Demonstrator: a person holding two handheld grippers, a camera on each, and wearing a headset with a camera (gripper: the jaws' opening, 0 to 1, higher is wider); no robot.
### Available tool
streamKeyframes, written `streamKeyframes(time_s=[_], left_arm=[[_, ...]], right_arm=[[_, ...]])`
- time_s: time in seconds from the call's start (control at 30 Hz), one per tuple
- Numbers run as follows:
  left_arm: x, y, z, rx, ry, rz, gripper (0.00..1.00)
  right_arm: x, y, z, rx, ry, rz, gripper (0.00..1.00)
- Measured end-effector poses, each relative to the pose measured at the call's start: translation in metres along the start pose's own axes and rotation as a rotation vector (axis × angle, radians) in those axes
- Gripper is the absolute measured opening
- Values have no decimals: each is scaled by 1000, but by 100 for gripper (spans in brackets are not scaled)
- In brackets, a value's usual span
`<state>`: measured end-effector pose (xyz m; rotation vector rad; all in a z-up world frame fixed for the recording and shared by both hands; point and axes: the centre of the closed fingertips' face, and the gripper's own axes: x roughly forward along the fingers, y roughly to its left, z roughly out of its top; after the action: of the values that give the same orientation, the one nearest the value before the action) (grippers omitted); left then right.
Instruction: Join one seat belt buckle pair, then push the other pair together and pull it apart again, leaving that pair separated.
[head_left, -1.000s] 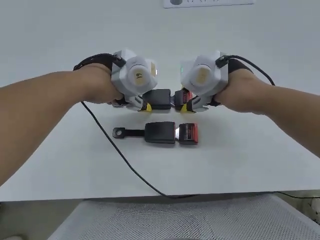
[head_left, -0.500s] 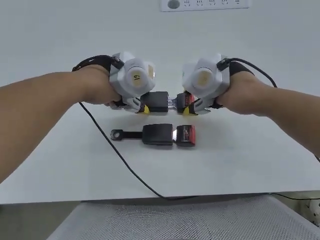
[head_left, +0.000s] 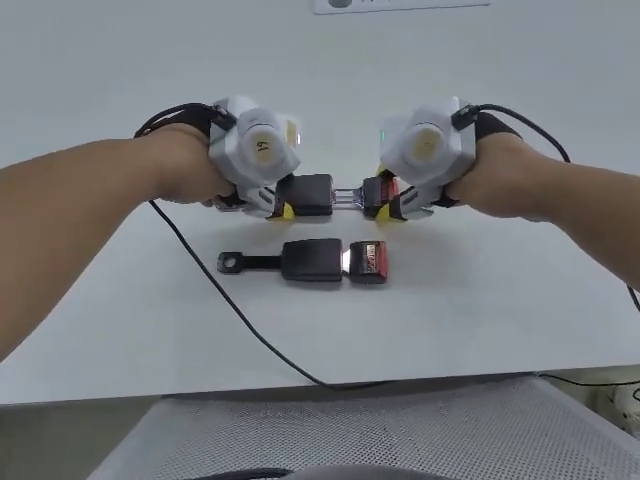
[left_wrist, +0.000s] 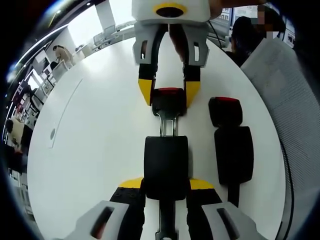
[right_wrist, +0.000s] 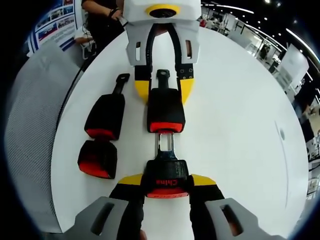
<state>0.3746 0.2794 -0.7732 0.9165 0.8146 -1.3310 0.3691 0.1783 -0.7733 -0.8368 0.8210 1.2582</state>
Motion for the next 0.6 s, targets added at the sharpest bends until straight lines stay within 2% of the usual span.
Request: streamKeyframes(time_s=[0.37, 0.53, 0.6], left_arm=[[0, 1, -1, -6, 3, 8, 32], [1, 2, -2, -6, 3, 10, 32], [0, 2, -1, -6, 6, 11, 32]], right_arm=[[-16, 1, -30, 23, 23, -11, 32], [-25, 5, -48, 25, 39, -13, 32], [-29, 3, -56, 31, 46, -20, 32]])
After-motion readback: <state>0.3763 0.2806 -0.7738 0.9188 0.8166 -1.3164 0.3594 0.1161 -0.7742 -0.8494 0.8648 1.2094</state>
